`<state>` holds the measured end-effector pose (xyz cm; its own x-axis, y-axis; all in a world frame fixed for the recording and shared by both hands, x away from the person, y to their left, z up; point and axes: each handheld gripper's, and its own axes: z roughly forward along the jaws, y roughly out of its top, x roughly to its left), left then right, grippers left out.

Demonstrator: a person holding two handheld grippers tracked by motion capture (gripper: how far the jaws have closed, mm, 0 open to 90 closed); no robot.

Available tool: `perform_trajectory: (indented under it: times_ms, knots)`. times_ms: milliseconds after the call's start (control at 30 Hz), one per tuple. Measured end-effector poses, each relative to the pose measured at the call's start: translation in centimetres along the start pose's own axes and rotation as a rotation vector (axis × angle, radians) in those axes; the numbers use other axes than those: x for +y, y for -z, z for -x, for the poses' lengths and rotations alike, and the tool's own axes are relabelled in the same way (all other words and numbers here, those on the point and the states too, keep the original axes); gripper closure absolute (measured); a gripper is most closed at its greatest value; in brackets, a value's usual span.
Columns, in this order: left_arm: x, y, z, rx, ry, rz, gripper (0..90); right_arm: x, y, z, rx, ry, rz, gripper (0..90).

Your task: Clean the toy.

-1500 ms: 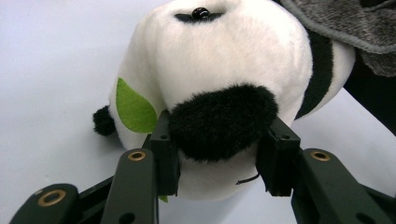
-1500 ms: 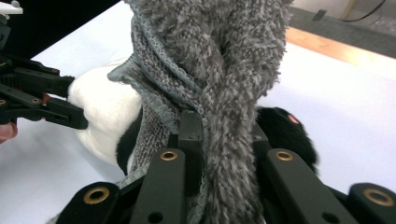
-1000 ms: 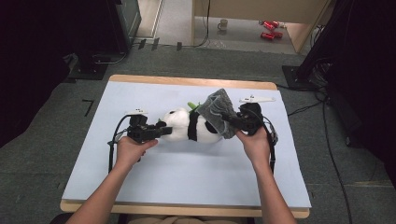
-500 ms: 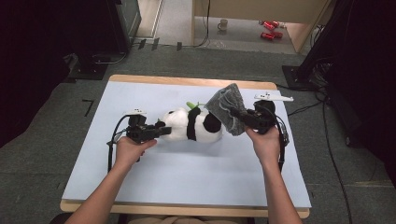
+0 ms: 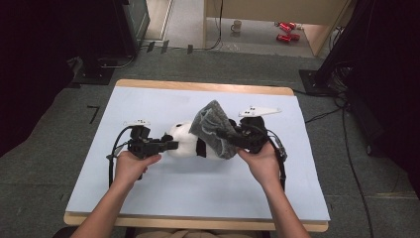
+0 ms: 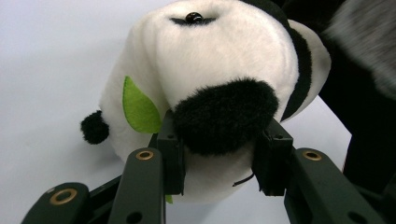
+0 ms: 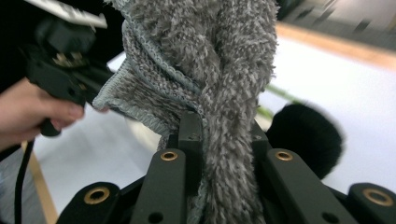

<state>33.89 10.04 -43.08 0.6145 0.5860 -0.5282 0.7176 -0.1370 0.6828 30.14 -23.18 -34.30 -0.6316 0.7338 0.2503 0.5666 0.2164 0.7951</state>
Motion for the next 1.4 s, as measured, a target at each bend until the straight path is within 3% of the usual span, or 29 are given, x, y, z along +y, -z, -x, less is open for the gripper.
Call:
perform_trajectory:
  times_ms: [67, 133, 267, 467, 767, 1000, 1100, 1200, 1400]
  knots:
    - [-0.2, 0.0, 0.0, 0.009, -0.018, 0.006, 59.6, -0.7, -1.2, 0.1, -0.003, -0.001, -0.047, 76.6]
    - [-0.3, -0.1, 0.1, 0.026, -0.062, 0.025, 56.0, -1.3, -2.1, 0.4, -0.019, -0.001, -0.068, 76.6]
    - [-0.5, -0.1, -0.3, 0.02, -0.104, 0.05, 45.8, -1.6, -2.5, 1.2, -0.016, -0.023, -0.053, 76.3]
    - [-0.9, 0.2, -0.5, 0.028, -0.157, 0.09, 36.5, -1.3, -2.9, 1.8, -0.029, -0.005, -0.04, 76.2]
    - [-1.4, 0.1, -1.2, 0.039, -0.26, 0.11, 32.6, -0.6, -3.4, 2.9, -0.037, -0.011, -0.017, 75.7]
    - [-1.2, -1.3, -1.9, 0.039, -0.312, 0.172, 28.3, 0.0, -3.8, 3.8, -0.059, -0.023, 0.007, 75.2]
    - [-1.3, -1.9, -2.1, 0.056, -0.317, 0.183, 27.4, 0.1, -4.0, 3.9, -0.066, -0.024, 0.014, 74.9]
    - [-1.4, -2.3, -2.0, 0.078, -0.324, 0.178, 28.6, 0.2, -4.3, 3.8, -0.07, -0.023, 0.021, 74.5]
    - [-1.5, -2.3, -1.3, 0.112, -0.266, 0.163, 53.0, 0.4, -4.2, 3.7, -0.063, -0.041, 0.031, 74.5]
